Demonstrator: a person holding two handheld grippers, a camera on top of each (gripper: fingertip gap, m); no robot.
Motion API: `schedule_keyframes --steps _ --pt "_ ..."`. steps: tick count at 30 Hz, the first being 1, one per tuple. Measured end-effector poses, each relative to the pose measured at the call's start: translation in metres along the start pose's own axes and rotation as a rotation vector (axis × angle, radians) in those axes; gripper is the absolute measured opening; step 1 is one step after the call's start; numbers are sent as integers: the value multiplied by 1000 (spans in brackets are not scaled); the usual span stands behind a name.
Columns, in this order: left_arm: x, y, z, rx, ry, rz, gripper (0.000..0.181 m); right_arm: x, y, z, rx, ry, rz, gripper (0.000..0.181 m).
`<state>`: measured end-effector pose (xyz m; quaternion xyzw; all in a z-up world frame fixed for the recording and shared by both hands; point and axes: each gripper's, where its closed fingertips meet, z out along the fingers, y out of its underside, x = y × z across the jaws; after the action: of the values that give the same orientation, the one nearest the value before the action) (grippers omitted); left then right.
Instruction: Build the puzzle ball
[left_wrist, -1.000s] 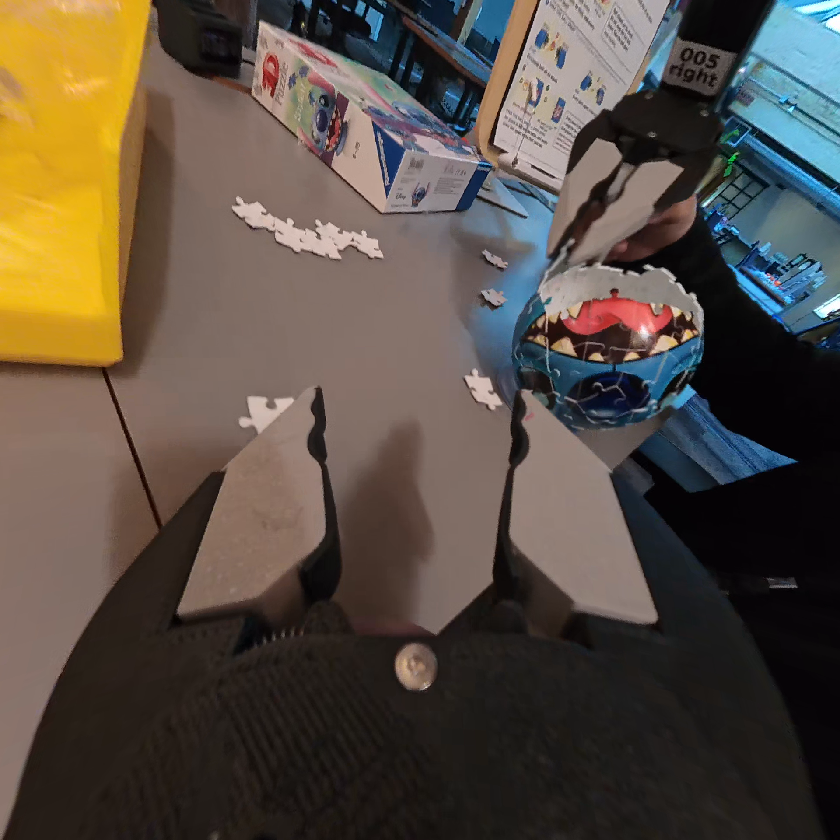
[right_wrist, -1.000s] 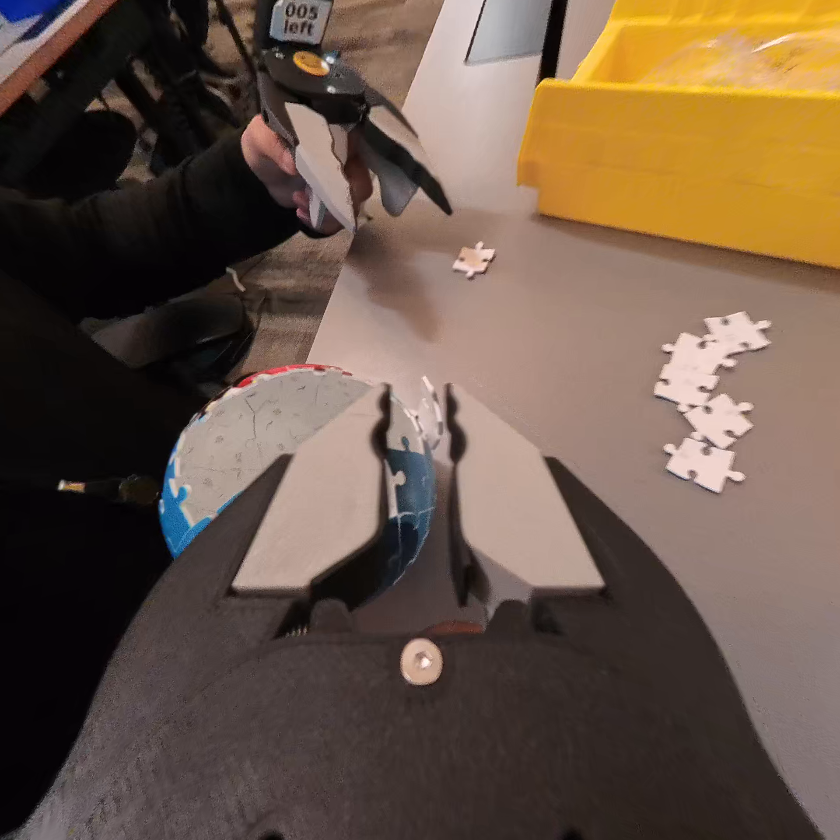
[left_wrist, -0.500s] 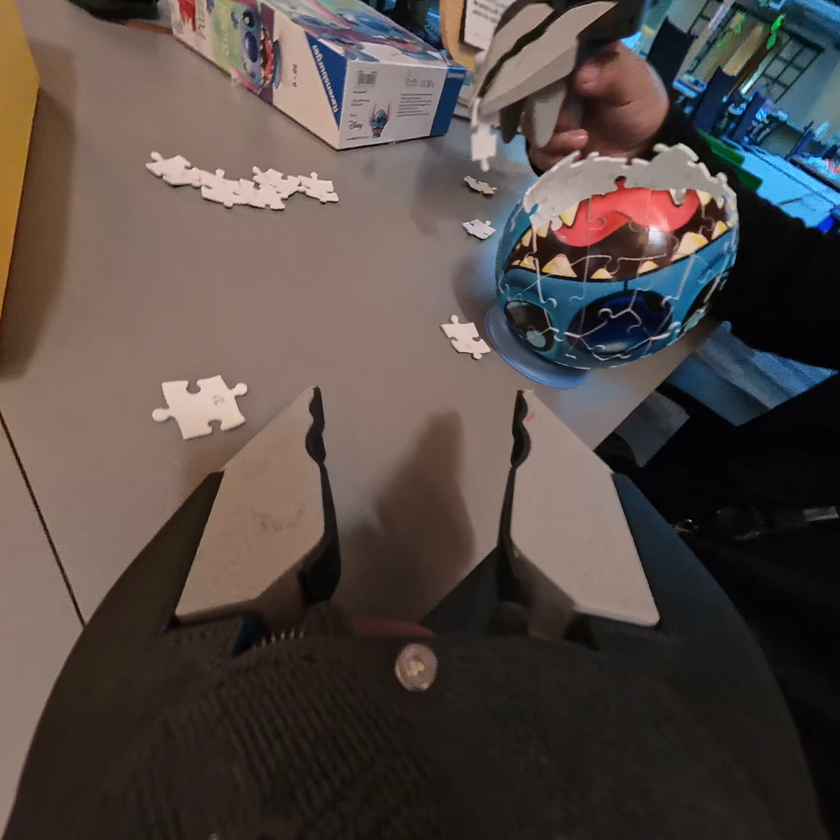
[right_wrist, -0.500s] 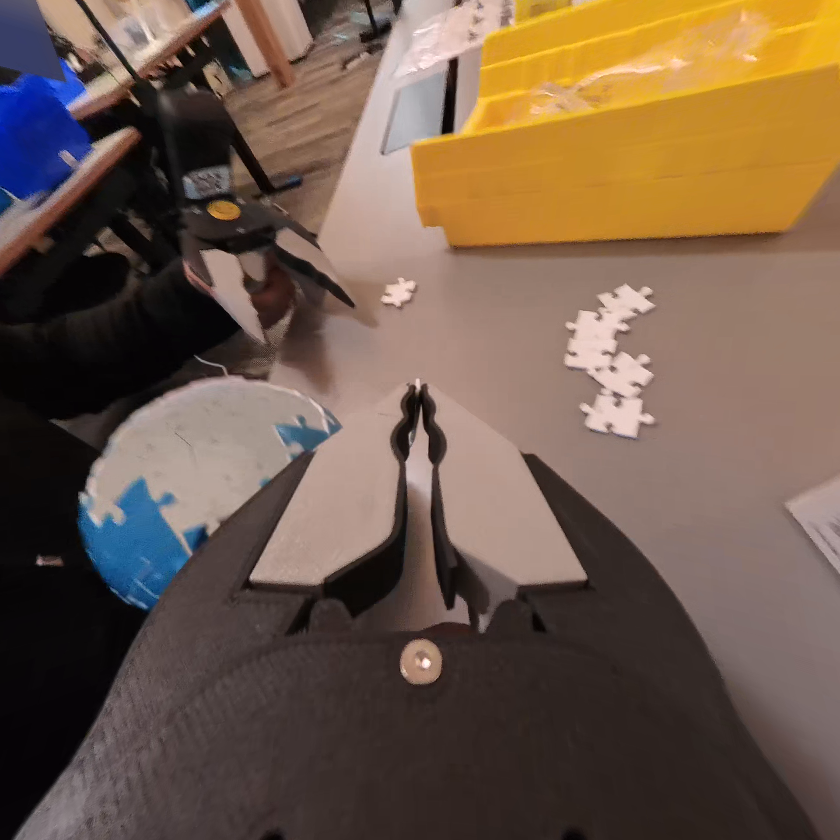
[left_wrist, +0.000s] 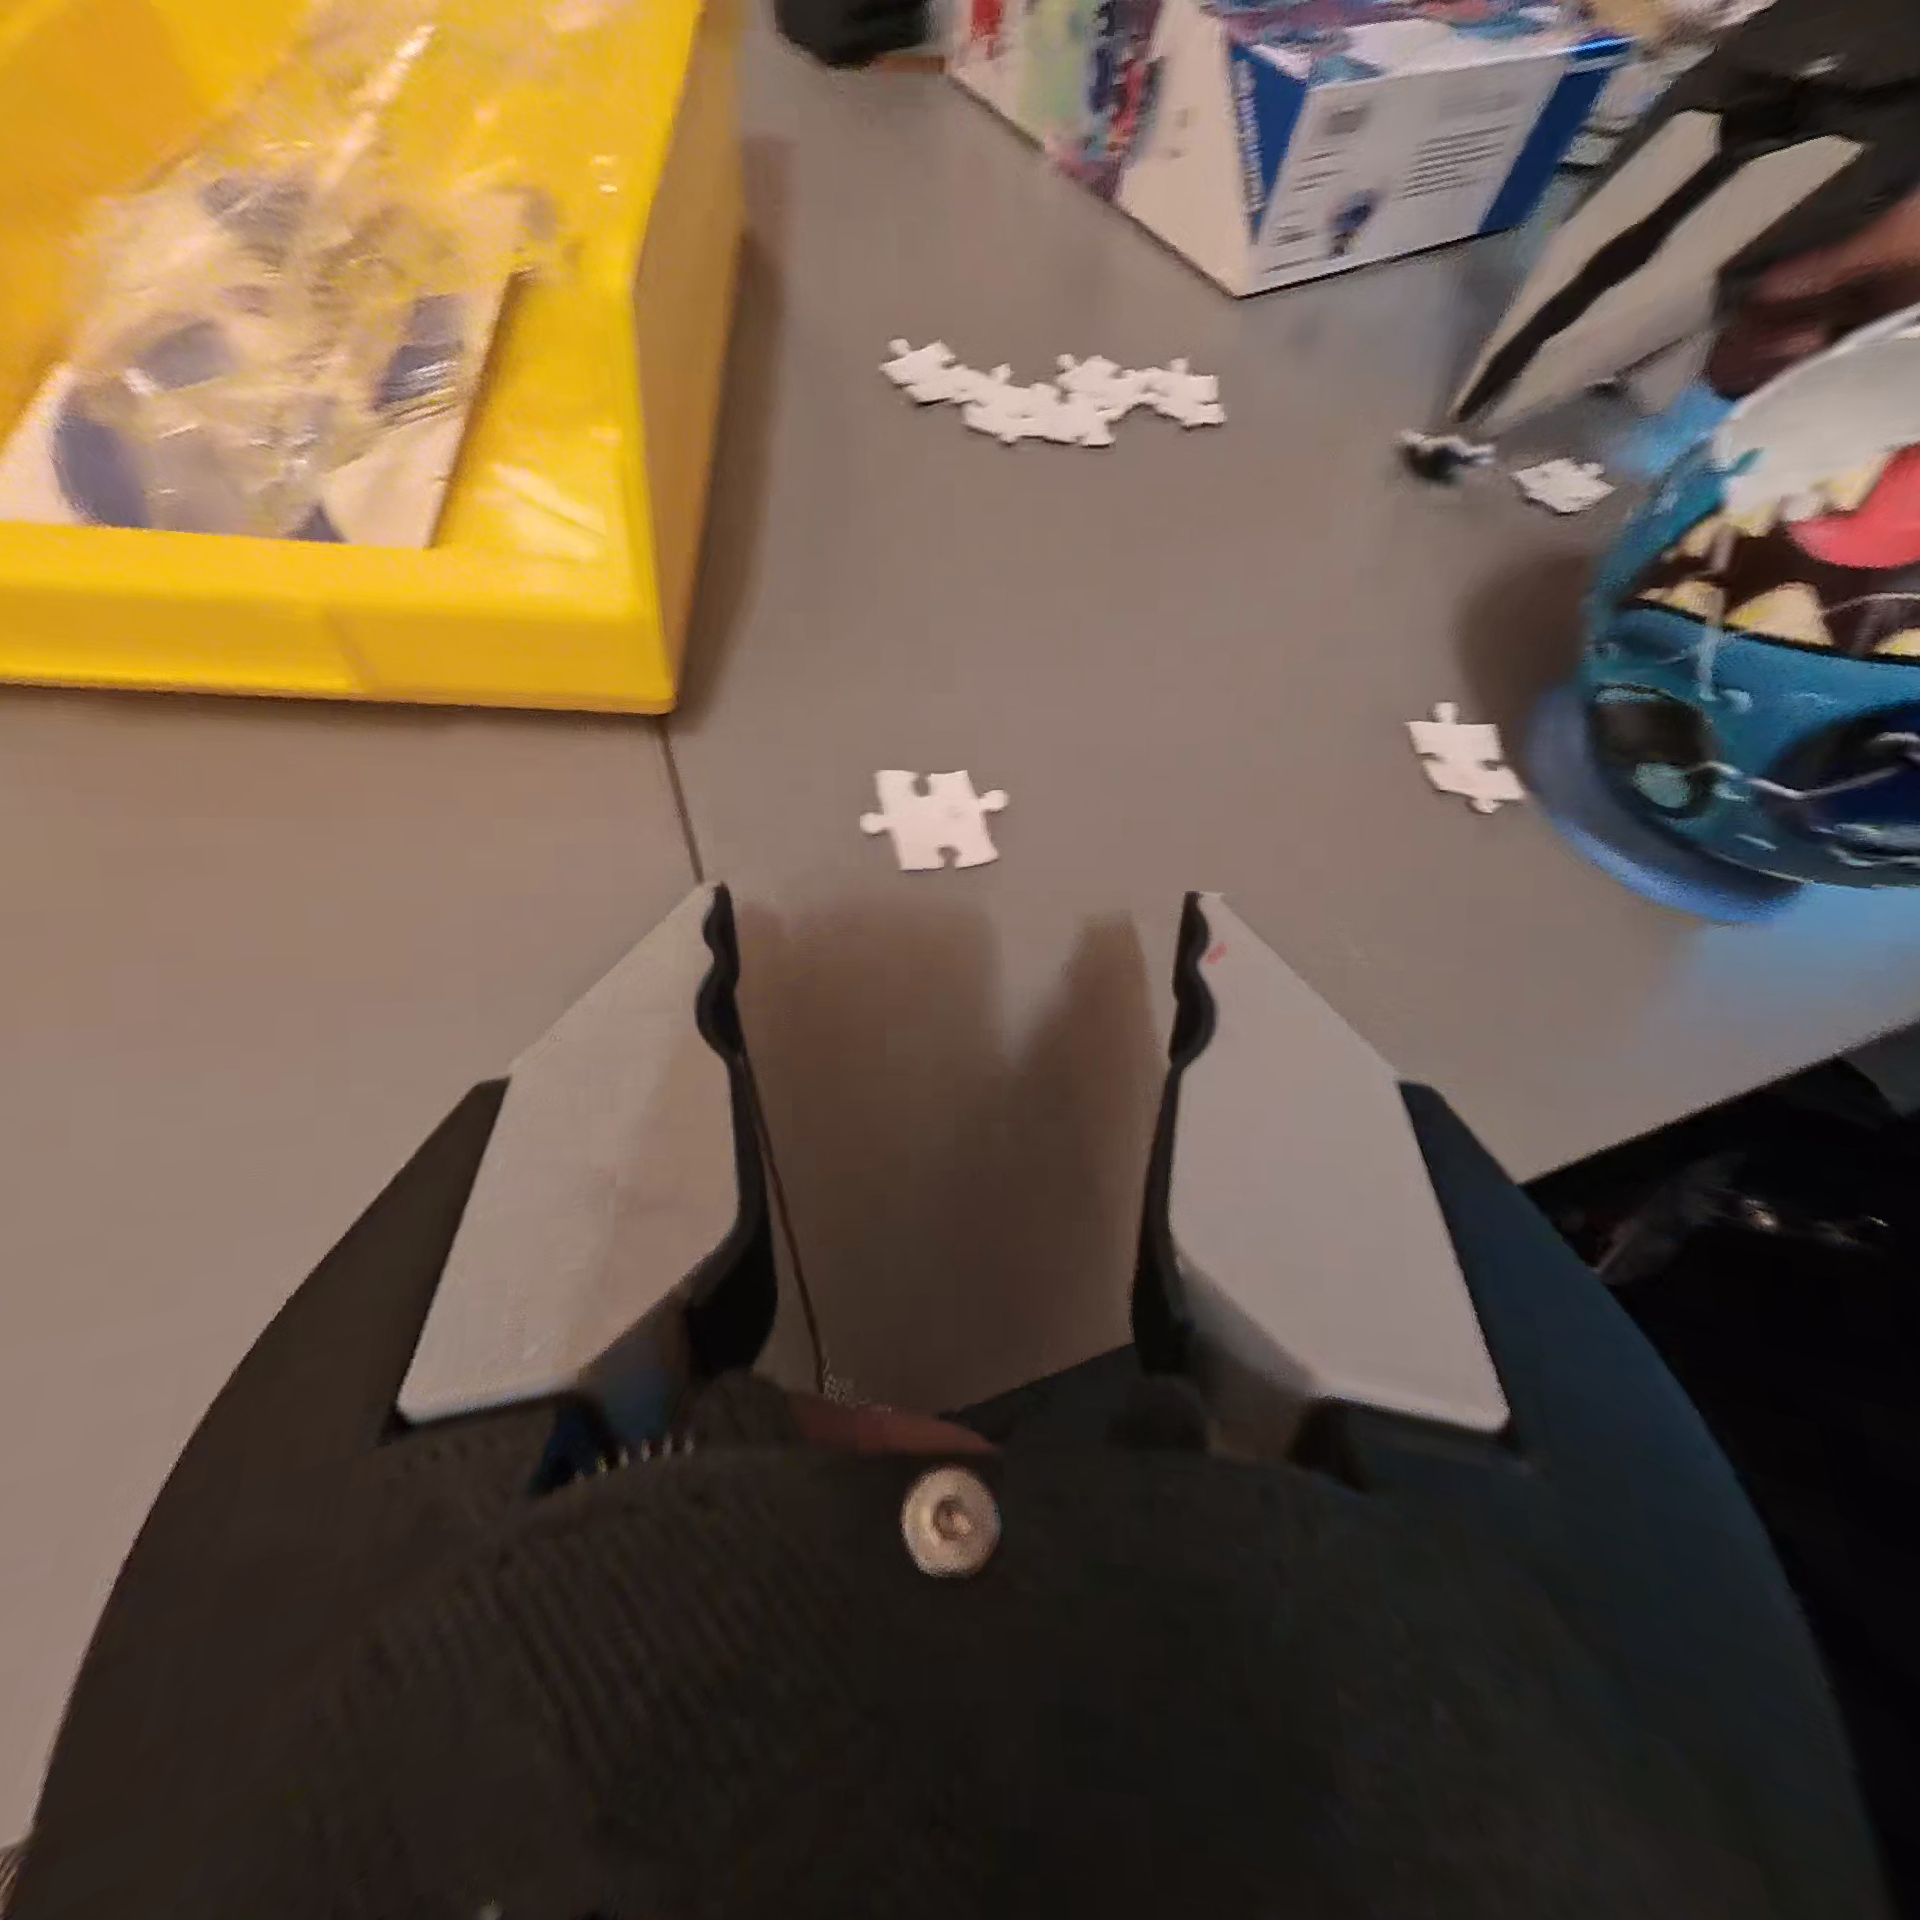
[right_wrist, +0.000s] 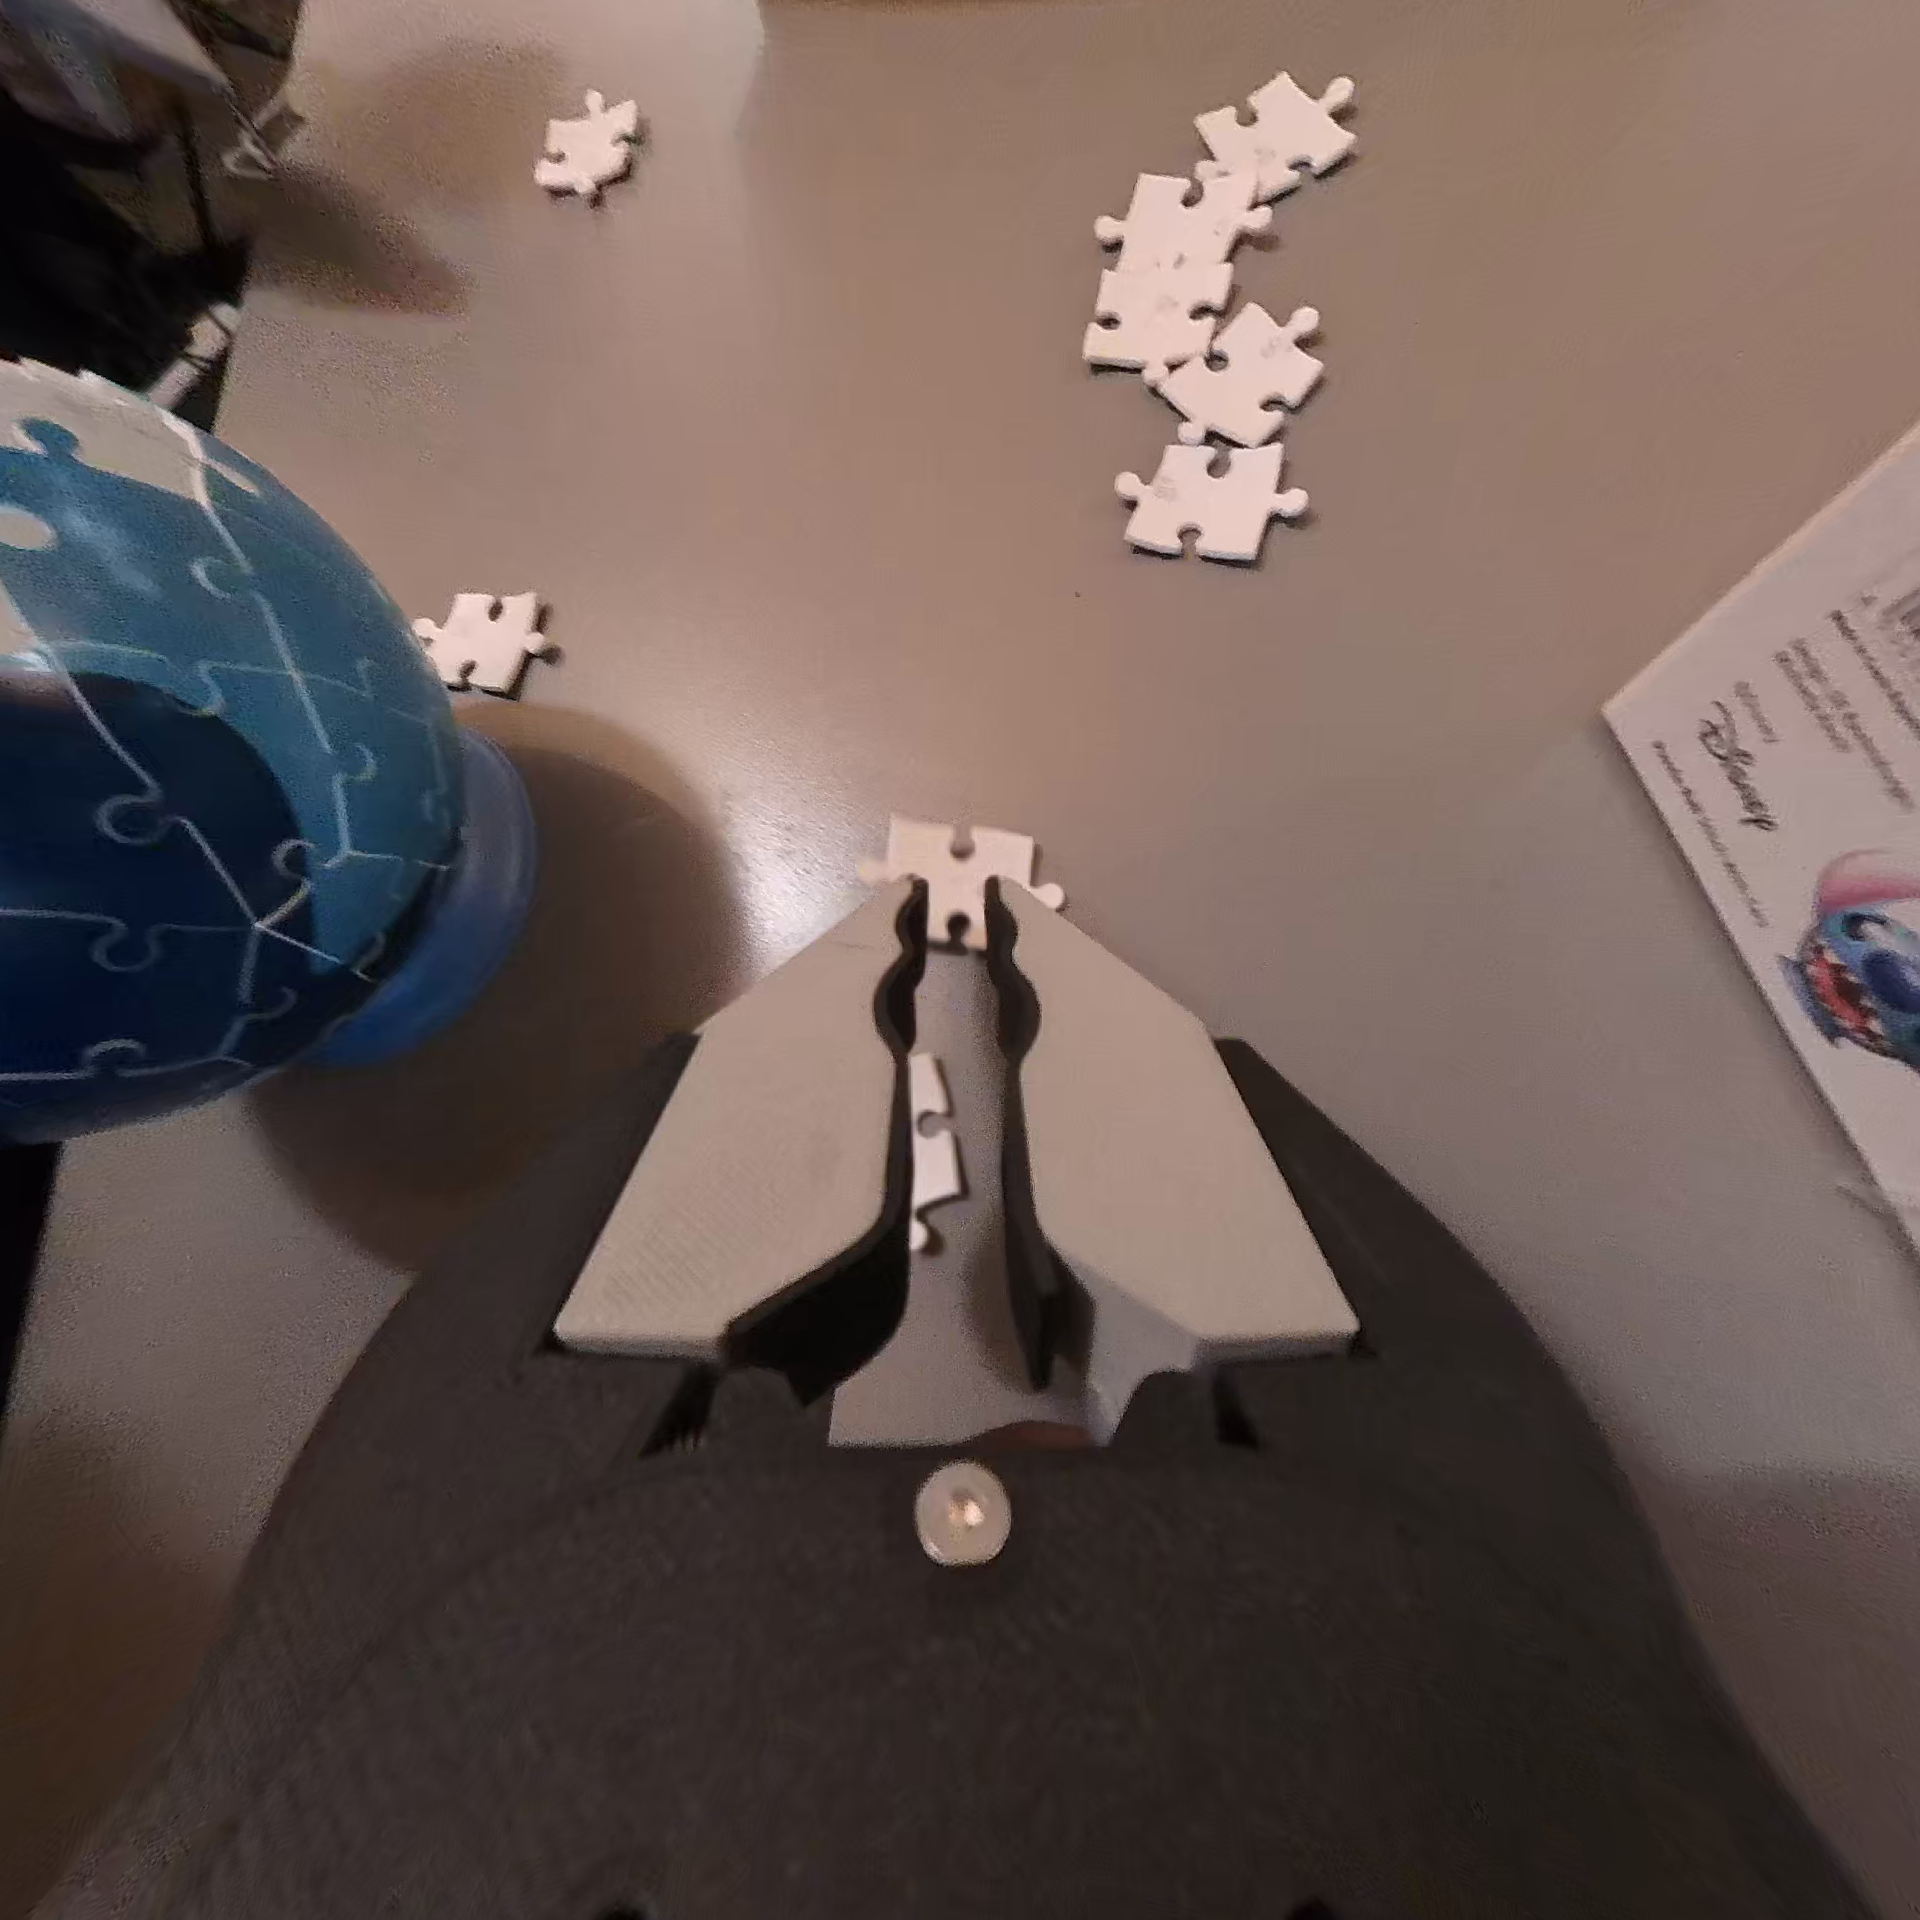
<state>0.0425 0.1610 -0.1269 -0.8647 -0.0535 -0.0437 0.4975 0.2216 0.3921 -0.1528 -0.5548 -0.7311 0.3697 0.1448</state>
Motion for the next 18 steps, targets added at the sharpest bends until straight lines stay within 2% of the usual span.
schedule_keyframes --steps 4,10,11,14,18 --pt "-5 0 9 3 -9 -32 74 7 -1 -6 15 24 5 14" --pt "-7 13 46 -157 -34 -4 68 16 -7 -23 70 76 17 15" --pt "-11 14 50 -178 -64 10 64 17 -8 -26 80 84 19 15" --pt "-14 10 60 -201 -92 65 30 18 -8 -26 112 83 20 15" --pt "-1 6 69 -214 -27 89 30 24 0 -21 86 132 -11 14"
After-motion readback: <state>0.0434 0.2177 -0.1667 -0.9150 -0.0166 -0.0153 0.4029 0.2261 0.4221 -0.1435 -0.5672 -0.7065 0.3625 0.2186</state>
